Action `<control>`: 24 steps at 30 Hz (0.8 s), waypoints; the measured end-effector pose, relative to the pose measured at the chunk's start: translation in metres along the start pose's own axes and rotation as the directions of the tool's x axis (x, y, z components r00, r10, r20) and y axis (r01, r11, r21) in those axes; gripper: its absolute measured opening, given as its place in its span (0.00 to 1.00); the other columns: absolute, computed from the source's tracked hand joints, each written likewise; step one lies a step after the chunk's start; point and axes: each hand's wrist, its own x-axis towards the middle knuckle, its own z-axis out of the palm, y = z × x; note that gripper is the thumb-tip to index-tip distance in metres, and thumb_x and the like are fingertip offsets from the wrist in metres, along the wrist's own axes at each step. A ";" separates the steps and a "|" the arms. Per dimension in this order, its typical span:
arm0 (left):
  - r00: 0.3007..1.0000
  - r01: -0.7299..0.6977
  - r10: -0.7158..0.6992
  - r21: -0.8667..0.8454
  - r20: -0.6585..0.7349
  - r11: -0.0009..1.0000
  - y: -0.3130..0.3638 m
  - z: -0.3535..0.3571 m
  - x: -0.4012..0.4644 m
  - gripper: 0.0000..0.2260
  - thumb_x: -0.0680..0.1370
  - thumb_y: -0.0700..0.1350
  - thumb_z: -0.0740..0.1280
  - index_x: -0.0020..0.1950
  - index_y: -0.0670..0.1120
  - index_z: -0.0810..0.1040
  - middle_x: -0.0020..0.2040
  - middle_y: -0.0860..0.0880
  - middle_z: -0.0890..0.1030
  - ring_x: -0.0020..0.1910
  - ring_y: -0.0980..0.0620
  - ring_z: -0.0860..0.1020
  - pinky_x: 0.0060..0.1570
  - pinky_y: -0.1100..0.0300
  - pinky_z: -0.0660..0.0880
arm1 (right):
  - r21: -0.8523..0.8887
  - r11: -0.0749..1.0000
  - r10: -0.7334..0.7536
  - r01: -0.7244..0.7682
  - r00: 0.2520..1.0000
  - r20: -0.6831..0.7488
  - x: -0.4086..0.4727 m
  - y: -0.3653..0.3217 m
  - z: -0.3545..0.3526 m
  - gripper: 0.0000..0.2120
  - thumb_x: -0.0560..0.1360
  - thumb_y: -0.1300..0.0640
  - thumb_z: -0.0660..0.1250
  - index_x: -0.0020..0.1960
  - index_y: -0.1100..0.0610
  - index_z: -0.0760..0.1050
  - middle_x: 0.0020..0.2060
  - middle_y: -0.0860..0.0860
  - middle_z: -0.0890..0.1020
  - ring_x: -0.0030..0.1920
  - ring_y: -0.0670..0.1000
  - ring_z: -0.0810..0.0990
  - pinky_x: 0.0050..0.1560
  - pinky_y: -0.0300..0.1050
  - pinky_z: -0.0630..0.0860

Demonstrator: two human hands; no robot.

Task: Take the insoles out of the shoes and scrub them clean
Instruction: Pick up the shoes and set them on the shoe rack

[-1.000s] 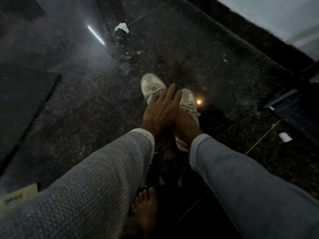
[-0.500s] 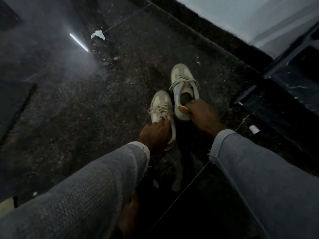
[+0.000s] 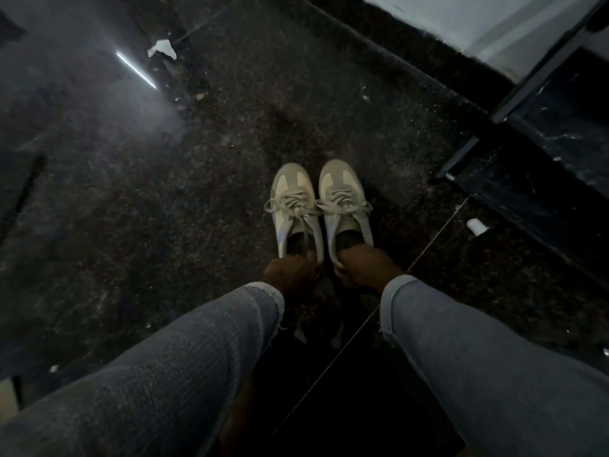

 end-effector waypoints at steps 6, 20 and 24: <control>0.996 0.081 -0.084 -0.122 -0.016 0.989 0.012 0.017 0.002 0.17 0.81 0.47 0.59 0.67 0.41 0.68 0.59 0.41 0.77 0.57 0.41 0.77 0.53 0.50 0.73 | -0.062 0.998 -0.021 0.012 0.990 -0.141 0.004 -0.012 0.021 0.15 0.79 0.60 0.60 0.65 0.62 0.70 0.61 0.60 0.75 0.63 0.59 0.73 0.57 0.54 0.73; 0.994 0.028 -0.032 -0.032 -0.108 0.999 0.027 -0.035 -0.026 0.13 0.80 0.51 0.60 0.60 0.46 0.75 0.57 0.45 0.78 0.57 0.43 0.78 0.50 0.55 0.74 | 0.107 0.991 0.107 -0.086 0.974 -0.199 -0.054 -0.017 -0.013 0.13 0.80 0.59 0.58 0.63 0.60 0.72 0.60 0.60 0.76 0.61 0.61 0.75 0.55 0.53 0.74; 0.998 -0.013 0.012 -0.023 -0.061 1.000 0.054 -0.072 -0.062 0.13 0.79 0.52 0.61 0.59 0.48 0.76 0.58 0.44 0.78 0.57 0.43 0.77 0.50 0.54 0.74 | 0.229 0.964 0.184 -0.135 0.961 -0.207 -0.111 -0.019 -0.020 0.15 0.80 0.57 0.58 0.64 0.60 0.72 0.62 0.60 0.75 0.62 0.60 0.74 0.57 0.52 0.73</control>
